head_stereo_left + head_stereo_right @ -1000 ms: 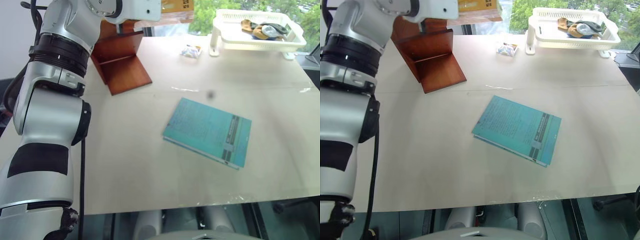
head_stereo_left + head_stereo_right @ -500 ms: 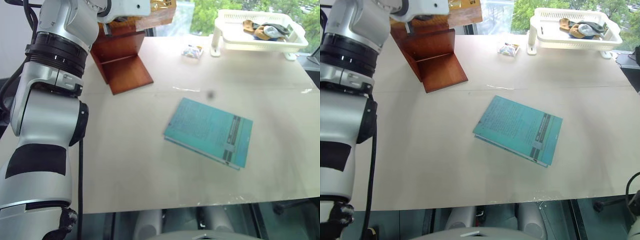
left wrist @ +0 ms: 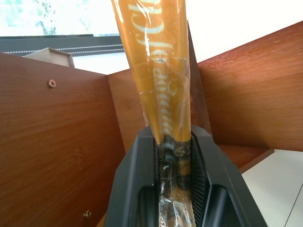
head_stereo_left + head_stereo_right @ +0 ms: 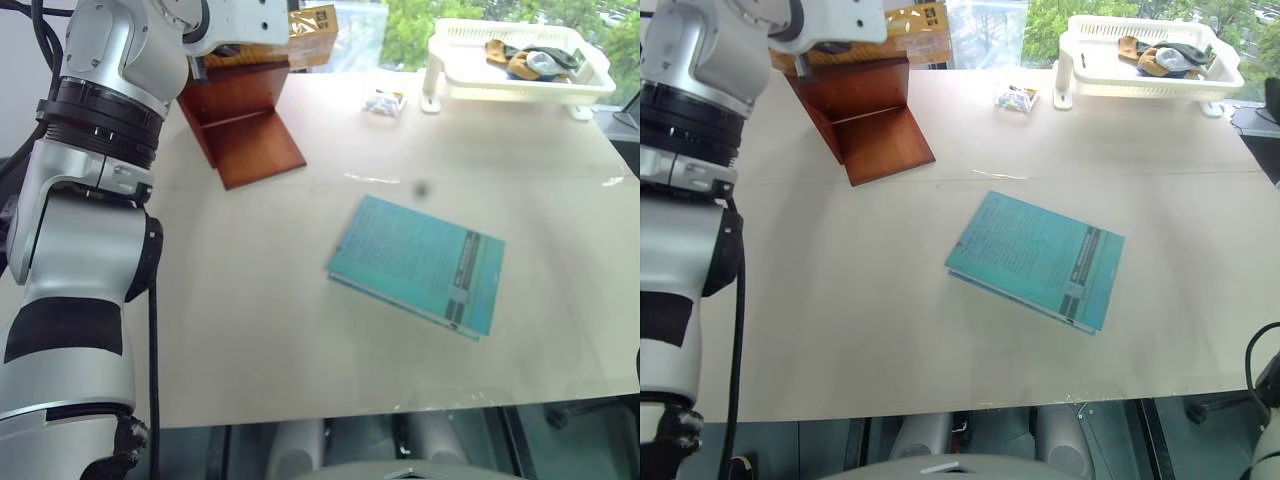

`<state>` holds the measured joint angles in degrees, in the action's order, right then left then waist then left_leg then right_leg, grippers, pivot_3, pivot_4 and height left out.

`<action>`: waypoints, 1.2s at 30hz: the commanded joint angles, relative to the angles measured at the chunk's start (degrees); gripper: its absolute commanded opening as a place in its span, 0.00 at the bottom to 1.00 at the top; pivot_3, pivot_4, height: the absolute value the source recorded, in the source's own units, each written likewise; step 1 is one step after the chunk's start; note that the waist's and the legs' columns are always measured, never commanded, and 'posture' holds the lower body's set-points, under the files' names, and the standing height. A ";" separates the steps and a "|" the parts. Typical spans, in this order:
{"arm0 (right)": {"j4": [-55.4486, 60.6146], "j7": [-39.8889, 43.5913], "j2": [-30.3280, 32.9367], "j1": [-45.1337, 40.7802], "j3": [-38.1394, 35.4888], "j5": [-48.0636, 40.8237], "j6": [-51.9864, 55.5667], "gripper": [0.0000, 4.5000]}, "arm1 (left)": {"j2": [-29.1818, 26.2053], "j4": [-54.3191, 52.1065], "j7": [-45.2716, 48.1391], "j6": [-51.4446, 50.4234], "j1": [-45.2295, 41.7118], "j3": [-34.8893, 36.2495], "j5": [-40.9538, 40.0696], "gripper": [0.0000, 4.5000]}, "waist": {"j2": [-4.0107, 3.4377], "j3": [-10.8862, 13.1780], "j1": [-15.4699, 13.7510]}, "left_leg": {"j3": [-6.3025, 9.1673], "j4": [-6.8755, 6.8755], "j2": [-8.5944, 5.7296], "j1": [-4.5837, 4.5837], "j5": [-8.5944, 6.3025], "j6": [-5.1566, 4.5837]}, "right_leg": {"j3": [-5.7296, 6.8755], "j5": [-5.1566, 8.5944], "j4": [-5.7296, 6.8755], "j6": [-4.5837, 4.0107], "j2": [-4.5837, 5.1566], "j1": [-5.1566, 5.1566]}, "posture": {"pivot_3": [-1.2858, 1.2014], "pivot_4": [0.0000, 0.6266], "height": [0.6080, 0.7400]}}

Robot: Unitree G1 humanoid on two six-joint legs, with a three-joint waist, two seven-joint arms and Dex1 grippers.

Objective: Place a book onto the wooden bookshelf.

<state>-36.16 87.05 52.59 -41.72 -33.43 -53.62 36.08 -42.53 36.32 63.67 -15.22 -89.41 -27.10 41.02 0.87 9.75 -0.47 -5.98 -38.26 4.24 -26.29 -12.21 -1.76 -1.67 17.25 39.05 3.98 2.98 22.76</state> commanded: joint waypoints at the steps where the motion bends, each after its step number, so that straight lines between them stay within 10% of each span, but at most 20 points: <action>1: -0.91 4.20 2.20 -2.60 0.82 0.68 0.21 1.00 | -1.60 -5.01 1.41 -2.66 0.72 1.81 0.55 0.08 | -0.01 0.00 0.16 | 0.01 0.00 0.00 0.00 0.00 0.00 | 0.00 0.00 0.01 0.00 0.00 0.00 | 0.52 0.24 1.00; 22: -2.67 5.27 1.26 -4.25 2.36 1.67 -1.09 1.00 | -2.44 -9.31 3.58 -4.59 1.65 1.02 1.32 0.08 | -0.01 0.00 0.55 | 0.00 -0.01 0.01 0.00 0.00 0.00 | 0.00 0.00 0.03 0.00 0.00 0.01 | 0.52 0.24 1.00; 31: -1.68 4.32 0.65 -4.08 1.75 1.09 -0.86 1.00 | -2.42 -9.38 4.72 -4.68 2.27 1.62 0.56 0.99 | -0.02 -0.01 0.59 | 0.00 -0.04 0.01 0.01 0.00 0.00 | 0.01 0.00 0.08 0.00 0.00 0.01 | 0.52 0.24 1.00; 36: -1.27 3.78 0.29 -3.96 1.62 1.03 -0.99 1.00 | -2.66 -10.01 5.57 -4.79 2.96 1.78 0.33 0.99 | -0.02 -0.01 0.65 | 0.01 -0.05 0.01 0.01 0.00 0.00 | 0.00 0.00 0.12 0.00 0.00 0.01 | 0.52 0.24 1.00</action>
<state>-39.26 88.41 52.45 -44.81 -30.24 -51.74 35.54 -44.28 28.17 69.16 -19.86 -85.31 -27.03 41.32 0.85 9.74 0.18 -5.97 -38.32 4.25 -26.29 -12.21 -1.75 -1.66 17.25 39.17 3.98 2.98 22.77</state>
